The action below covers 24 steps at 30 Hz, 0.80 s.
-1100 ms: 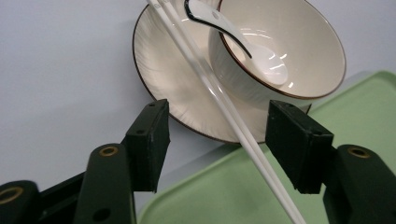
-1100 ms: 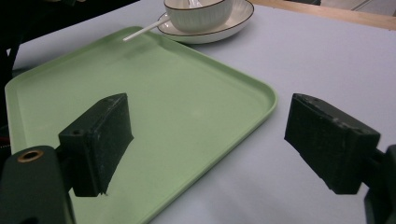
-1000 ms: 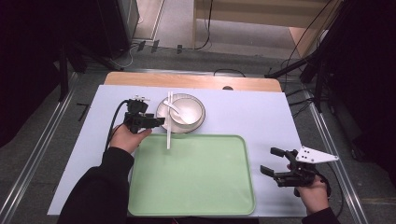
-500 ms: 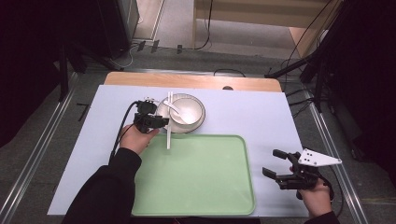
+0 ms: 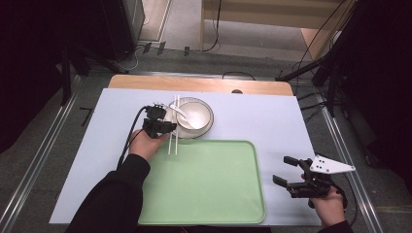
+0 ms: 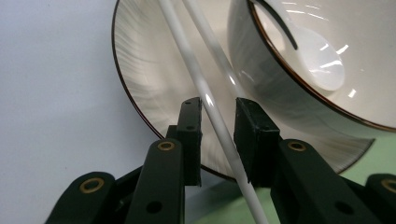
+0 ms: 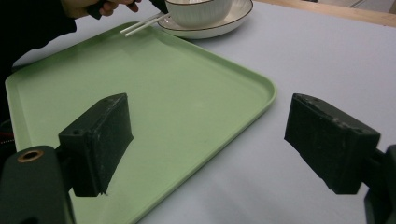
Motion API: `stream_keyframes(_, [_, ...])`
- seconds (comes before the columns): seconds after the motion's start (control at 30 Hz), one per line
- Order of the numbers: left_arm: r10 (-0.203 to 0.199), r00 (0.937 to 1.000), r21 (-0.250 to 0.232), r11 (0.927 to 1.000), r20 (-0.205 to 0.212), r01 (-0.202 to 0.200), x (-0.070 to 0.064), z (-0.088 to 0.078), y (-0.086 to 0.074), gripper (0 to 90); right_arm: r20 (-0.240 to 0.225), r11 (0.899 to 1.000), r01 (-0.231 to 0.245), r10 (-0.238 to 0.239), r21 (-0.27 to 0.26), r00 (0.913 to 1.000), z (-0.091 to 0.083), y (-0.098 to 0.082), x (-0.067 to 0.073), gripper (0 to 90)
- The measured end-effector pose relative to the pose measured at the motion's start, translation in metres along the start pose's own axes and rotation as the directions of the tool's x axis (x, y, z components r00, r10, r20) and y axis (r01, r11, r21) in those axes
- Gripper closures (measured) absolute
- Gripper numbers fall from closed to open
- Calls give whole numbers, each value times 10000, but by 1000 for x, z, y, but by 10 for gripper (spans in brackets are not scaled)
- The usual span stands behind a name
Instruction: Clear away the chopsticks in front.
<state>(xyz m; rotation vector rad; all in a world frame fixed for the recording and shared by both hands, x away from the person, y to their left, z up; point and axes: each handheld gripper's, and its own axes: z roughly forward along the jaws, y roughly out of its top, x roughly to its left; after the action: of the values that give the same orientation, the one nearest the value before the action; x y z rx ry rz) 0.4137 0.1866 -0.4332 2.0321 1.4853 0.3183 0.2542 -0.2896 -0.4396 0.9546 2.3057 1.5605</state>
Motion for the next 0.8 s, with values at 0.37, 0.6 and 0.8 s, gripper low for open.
stream_keyframes(0.37, [-909, 9958, -121, 9958, 84, 910, 8, 9, 4, 798, -4, 10000, 22, -22, 22, 10000, 0, 0, -1, 153])
stream_keyframes(0.6, [-1002, 9949, -111, 9949, -74, 1001, 9, 9, 4, 848, 9, 10000, 12, -12, 37, 10000, 1, 0, 0, 153])
stream_keyframes(0.8, [-1153, 9933, -126, 9933, -21, 1152, 11, 8, 5, 852, 1, 9999, 38, -38, 93, 10000, 1, 0, 0, 153])
